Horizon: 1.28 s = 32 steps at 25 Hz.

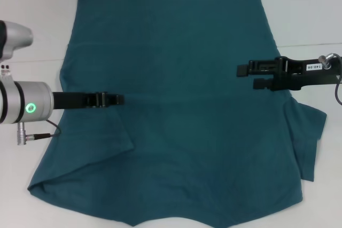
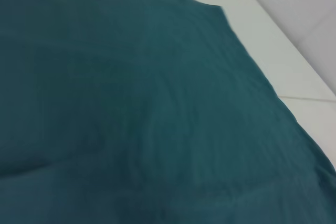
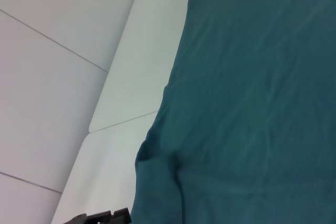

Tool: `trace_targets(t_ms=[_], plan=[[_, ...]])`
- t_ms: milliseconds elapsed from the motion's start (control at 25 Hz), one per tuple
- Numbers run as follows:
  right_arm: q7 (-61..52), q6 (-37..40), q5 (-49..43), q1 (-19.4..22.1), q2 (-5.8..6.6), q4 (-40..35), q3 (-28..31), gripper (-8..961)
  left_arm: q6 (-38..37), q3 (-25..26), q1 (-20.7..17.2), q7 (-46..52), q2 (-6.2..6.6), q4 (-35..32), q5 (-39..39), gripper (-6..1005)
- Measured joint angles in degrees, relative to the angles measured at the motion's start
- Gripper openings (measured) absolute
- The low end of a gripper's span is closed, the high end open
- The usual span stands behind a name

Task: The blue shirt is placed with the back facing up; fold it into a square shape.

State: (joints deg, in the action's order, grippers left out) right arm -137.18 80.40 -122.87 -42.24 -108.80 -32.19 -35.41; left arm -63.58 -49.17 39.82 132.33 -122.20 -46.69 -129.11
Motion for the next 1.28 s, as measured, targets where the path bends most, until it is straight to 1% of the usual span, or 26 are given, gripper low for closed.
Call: trace_targets(t_ms=[80, 120, 160, 240, 320, 400, 520, 640, 760, 800, 840, 960, 1040, 1160, 1280], plan=[[0.0, 0.0, 0.0, 0.0, 0.0, 0.1, 0.1, 896, 0.3, -1.2, -0.8, -0.6, -0.8, -2.2, 0.2, 250], [0.0, 0.0, 0.0, 0.1, 0.0, 0.1, 0.2, 896, 0.3, -1.0, -1.2, -0.6, -1.06, -3.0, 0.5, 294], [0.0, 0.0, 0.0, 0.1, 0.0, 0.1, 0.4, 896, 0.2, -0.3, -1.5, -0.5, -1.23, -3.3, 1.2, 338], [0.0, 0.0, 0.0, 0.2, 0.01, 0.0, 0.6, 896, -0.4, 2.0, -2.1, -0.1, -1.15, -3.2, 2.9, 426], [0.1, 0.1, 0.0, 0.2, 0.03, 0.0, 0.7, 896, -1.6, 5.6, -2.7, 0.9, -0.44, -1.6, 5.2, 498], [0.6, 0.4, 0.0, 0.3, 0.04, -0.2, 0.6, 896, -5.4, 10.8, -3.5, 2.0, 1.2, 2.3, 9.0, 554], [2.7, 1.5, -0.1, 0.6, -0.02, -0.3, 0.1, 895, -12.2, 15.8, -4.6, 2.1, 3.43, 6.7, 11.9, 637], [3.9, 2.2, -0.1, 1.1, -0.03, -0.2, 0.1, 895, -19.2, 17.3, -6.0, 1.8, 4.43, 7.3, 10.9, 635], [4.7, 3.2, -0.1, 1.7, -0.02, -0.5, 0.4, 895, -24.0, 17.7, -8.4, -2.6, 4.32, 6.2, 10.4, 632], [5.1, 3.5, -0.1, 1.9, -0.02, -0.6, 0.5, 894, -26.0, 18.8, -9.8, -8.0, 4.14, 6.1, 10.4, 631], [5.5, 3.7, -0.1, 2.1, 0.03, -0.7, 0.5, 894, -26.0, 18.8, -9.8, -8.0, 4.14, 6.1, 10.4, 630], [5.7, 3.9, -0.3, 2.7, 0.23, -1.0, 0.2, 894, -29.7, 20.7, -11.8, -18.4, 3.49, 6.1, 10.3, 628], [5.4, 3.9, -0.6, 2.9, 0.46, -1.0, 0.0, 894, -31.8, 20.7, -12.7, -23.0, 2.88, 5.9, 10.3, 628], [3.3, 4.3, -2.1, 2.7, 1.05, -1.1, -0.2, 894, -32.6, 18.1, -13.0, -26.5, 2.12, 6.0, 9.5, 629], [0.9, 5.8, -5.2, 1.2, 2.21, -1.1, -0.3, 893, -31.7, 14.4, -12.6, -27.0, 1.45, 5.9, 8.9, 629]])
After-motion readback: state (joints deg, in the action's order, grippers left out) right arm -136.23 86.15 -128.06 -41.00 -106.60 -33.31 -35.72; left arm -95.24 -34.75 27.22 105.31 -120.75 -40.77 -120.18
